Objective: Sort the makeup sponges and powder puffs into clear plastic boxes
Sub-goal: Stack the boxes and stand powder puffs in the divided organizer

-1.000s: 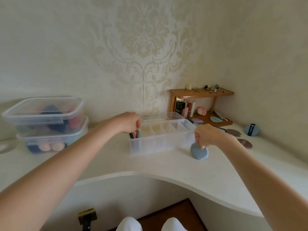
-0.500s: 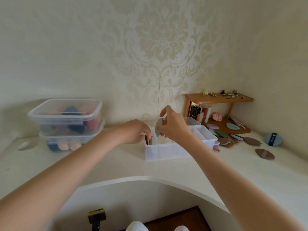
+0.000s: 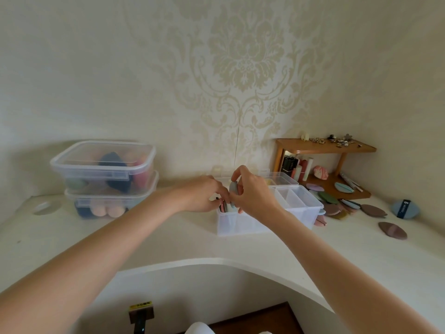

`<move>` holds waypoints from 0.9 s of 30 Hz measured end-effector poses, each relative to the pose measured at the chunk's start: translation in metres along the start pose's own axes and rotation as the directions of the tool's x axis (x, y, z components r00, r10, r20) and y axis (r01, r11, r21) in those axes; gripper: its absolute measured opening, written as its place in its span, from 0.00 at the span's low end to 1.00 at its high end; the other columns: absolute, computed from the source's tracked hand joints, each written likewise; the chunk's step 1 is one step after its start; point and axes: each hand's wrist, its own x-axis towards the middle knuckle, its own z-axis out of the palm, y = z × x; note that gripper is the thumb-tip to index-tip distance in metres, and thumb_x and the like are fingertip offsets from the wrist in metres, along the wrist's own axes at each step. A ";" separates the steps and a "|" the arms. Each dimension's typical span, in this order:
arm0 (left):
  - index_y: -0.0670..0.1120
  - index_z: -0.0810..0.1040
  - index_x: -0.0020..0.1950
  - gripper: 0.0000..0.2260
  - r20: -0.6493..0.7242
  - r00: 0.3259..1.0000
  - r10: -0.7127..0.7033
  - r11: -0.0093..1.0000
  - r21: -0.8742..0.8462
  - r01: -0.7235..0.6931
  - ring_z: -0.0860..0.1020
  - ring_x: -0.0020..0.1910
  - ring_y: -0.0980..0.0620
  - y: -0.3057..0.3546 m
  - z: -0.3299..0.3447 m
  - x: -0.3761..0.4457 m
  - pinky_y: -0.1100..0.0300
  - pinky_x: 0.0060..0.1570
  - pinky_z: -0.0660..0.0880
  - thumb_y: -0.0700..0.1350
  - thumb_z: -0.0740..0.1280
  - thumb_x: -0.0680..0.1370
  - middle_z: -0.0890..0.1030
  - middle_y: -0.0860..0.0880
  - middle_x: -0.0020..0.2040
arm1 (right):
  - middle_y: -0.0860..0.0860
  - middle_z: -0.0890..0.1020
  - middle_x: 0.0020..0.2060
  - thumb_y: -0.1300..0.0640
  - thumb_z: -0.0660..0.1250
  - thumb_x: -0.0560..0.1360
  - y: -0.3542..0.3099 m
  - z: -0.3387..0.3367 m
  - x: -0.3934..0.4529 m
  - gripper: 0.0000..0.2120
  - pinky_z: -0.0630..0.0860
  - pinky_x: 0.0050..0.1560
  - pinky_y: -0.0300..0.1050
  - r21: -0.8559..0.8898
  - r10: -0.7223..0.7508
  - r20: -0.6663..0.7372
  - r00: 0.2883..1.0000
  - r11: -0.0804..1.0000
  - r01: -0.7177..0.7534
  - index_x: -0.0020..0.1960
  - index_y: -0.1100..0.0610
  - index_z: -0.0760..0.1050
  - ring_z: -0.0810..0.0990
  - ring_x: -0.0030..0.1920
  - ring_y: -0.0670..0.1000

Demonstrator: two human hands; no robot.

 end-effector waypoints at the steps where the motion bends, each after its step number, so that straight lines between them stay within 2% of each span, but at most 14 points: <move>1: 0.53 0.79 0.58 0.14 0.010 1.000 -0.002 1.000 0.019 0.002 0.70 0.59 0.53 0.000 0.000 0.001 0.62 0.59 0.67 0.41 0.59 0.78 0.79 0.55 0.55 | 0.56 0.78 0.38 0.59 0.66 0.74 0.001 0.002 0.000 0.12 0.80 0.42 0.52 -0.021 -0.005 0.011 1.000 1.000 0.005 0.55 0.61 0.68 0.82 0.40 0.59; 3: 0.53 0.80 0.57 0.13 0.023 0.999 -0.023 0.999 0.042 0.022 0.71 0.60 0.52 0.000 0.002 0.004 0.56 0.62 0.68 0.42 0.59 0.78 0.79 0.53 0.57 | 0.55 0.78 0.38 0.57 0.66 0.75 0.003 0.007 0.000 0.13 0.78 0.42 0.50 -0.088 -0.014 0.018 1.000 0.996 0.016 0.55 0.61 0.68 0.81 0.42 0.58; 5: 0.52 0.80 0.57 0.12 0.030 0.998 -0.053 0.998 0.045 0.051 0.72 0.59 0.50 0.001 0.002 0.008 0.54 0.62 0.69 0.43 0.60 0.78 0.79 0.50 0.58 | 0.56 0.80 0.40 0.55 0.65 0.76 0.004 0.011 0.003 0.13 0.76 0.45 0.49 -0.164 -0.008 0.034 0.999 0.986 0.013 0.55 0.62 0.69 0.81 0.45 0.57; 9: 0.49 0.81 0.55 0.11 0.014 0.996 -0.091 0.995 0.053 0.091 0.75 0.59 0.48 0.005 0.002 0.012 0.56 0.60 0.71 0.43 0.61 0.78 0.79 0.49 0.59 | 0.59 0.82 0.47 0.60 0.64 0.74 0.002 0.014 0.013 0.10 0.72 0.42 0.45 -0.275 0.071 0.152 0.986 0.961 -0.027 0.52 0.65 0.77 0.80 0.48 0.58; 11: 0.50 0.81 0.55 0.12 0.010 0.995 -0.096 0.995 0.042 0.096 0.75 0.59 0.48 0.005 0.002 0.012 0.56 0.59 0.71 0.43 0.60 0.78 0.79 0.49 0.59 | 0.57 0.80 0.38 0.62 0.65 0.73 0.001 0.015 0.016 0.09 0.69 0.35 0.41 -0.303 0.084 0.209 0.974 0.953 -0.017 0.49 0.67 0.78 0.76 0.42 0.57; 13: 0.51 0.82 0.54 0.12 0.007 0.995 -0.095 0.995 0.023 0.095 0.75 0.59 0.49 0.003 0.003 0.011 0.58 0.59 0.71 0.43 0.61 0.78 0.80 0.50 0.58 | 0.51 0.70 0.29 0.62 0.64 0.74 0.001 0.015 0.017 0.07 0.63 0.28 0.37 -0.316 0.104 0.252 0.962 0.949 -0.020 0.44 0.66 0.78 0.72 0.36 0.54; 15: 0.51 0.82 0.54 0.12 0.005 0.995 -0.096 0.995 0.014 0.095 0.75 0.59 0.50 0.001 0.004 0.011 0.58 0.60 0.70 0.42 0.61 0.78 0.79 0.51 0.58 | 0.51 0.67 0.27 0.60 0.63 0.75 0.002 0.012 0.018 0.10 0.60 0.28 0.36 -0.310 0.132 0.309 0.942 0.950 -0.031 0.38 0.64 0.76 0.69 0.31 0.51; 16: 0.51 0.82 0.54 0.12 0.002 0.995 -0.096 0.995 0.009 0.096 0.75 0.59 0.50 0.000 0.004 0.011 0.58 0.60 0.70 0.42 0.61 0.78 0.79 0.51 0.58 | 0.52 0.69 0.28 0.60 0.62 0.76 0.003 0.009 0.019 0.11 0.61 0.28 0.36 -0.300 0.143 0.345 0.928 0.953 -0.035 0.38 0.64 0.77 0.69 0.31 0.51; 19: 0.51 0.82 0.55 0.11 -0.013 0.995 -0.095 0.995 0.011 0.095 0.75 0.59 0.51 -0.001 0.005 0.011 0.61 0.58 0.69 0.42 0.61 0.78 0.79 0.52 0.58 | 0.57 0.75 0.38 0.62 0.59 0.77 0.006 0.006 0.023 0.12 0.63 0.32 0.38 -0.300 0.165 0.422 0.892 0.953 -0.034 0.51 0.67 0.79 0.71 0.39 0.54; 21: 0.52 0.82 0.55 0.11 -0.022 0.995 -0.094 0.995 0.021 0.095 0.75 0.59 0.52 -0.002 0.006 0.012 0.62 0.57 0.69 0.43 0.62 0.78 0.80 0.53 0.59 | 0.63 0.79 0.47 0.64 0.58 0.77 0.004 0.007 0.024 0.13 0.64 0.32 0.37 -0.331 0.171 0.438 0.882 0.943 -0.019 0.55 0.67 0.78 0.71 0.42 0.54; 23: 0.50 0.82 0.54 0.11 -0.041 0.995 -0.096 0.995 0.013 0.097 0.77 0.59 0.52 -0.003 0.003 0.010 0.61 0.58 0.70 0.43 0.62 0.77 0.81 0.52 0.58 | 0.62 0.79 0.54 0.64 0.56 0.78 0.002 0.009 0.023 0.14 0.65 0.33 0.38 -0.357 0.171 0.443 0.880 0.934 -0.002 0.57 0.66 0.77 0.70 0.44 0.53; 25: 0.48 0.83 0.53 0.10 -0.068 0.993 -0.094 0.996 -0.016 0.093 0.78 0.57 0.51 -0.003 0.000 0.010 0.58 0.58 0.73 0.42 0.63 0.77 0.82 0.51 0.56 | 0.60 0.77 0.59 0.64 0.56 0.78 0.001 0.006 0.021 0.15 0.70 0.43 0.40 -0.343 0.125 0.426 0.896 0.939 0.032 0.62 0.62 0.75 0.73 0.48 0.55; 26: 0.47 0.83 0.52 0.10 -0.090 0.991 -0.098 0.995 -0.034 0.095 0.79 0.55 0.51 -0.003 -0.001 0.011 0.58 0.57 0.74 0.42 0.62 0.77 0.82 0.50 0.55 | 0.58 0.77 0.61 0.64 0.58 0.78 0.002 0.001 0.019 0.16 0.72 0.48 0.40 -0.299 0.097 0.392 0.915 0.954 0.027 0.64 0.59 0.74 0.76 0.50 0.55; 27: 0.47 0.82 0.52 0.10 -0.118 0.988 -0.102 0.994 -0.050 0.097 0.79 0.53 0.52 -0.002 -0.003 0.012 0.60 0.54 0.73 0.41 0.62 0.77 0.82 0.51 0.53 | 0.57 0.77 0.61 0.63 0.59 0.78 0.005 -0.008 0.019 0.16 0.74 0.48 0.39 -0.235 0.078 0.336 0.939 0.972 0.003 0.65 0.58 0.73 0.79 0.48 0.52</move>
